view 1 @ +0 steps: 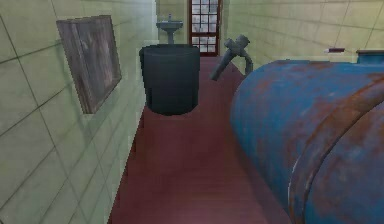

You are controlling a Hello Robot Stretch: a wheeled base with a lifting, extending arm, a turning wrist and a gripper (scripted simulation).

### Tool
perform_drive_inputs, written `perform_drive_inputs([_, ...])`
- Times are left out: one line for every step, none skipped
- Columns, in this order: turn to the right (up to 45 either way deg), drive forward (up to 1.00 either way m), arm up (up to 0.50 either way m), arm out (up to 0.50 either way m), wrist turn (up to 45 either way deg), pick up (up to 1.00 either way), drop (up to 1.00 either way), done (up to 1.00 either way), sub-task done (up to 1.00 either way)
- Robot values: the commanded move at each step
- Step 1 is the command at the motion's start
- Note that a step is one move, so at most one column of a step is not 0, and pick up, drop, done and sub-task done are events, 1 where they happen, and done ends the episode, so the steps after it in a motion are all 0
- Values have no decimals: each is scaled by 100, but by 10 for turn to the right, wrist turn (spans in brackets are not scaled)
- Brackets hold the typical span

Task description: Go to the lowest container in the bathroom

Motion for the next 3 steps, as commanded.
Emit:
perform_drive_inputs([-30,0,0,0,0,0,0,0,0])
perform_drive_inputs([0,100,0,0,0,0,0,0,0])
perform_drive_inputs([0,80,0,0,0,0,0,0,0])
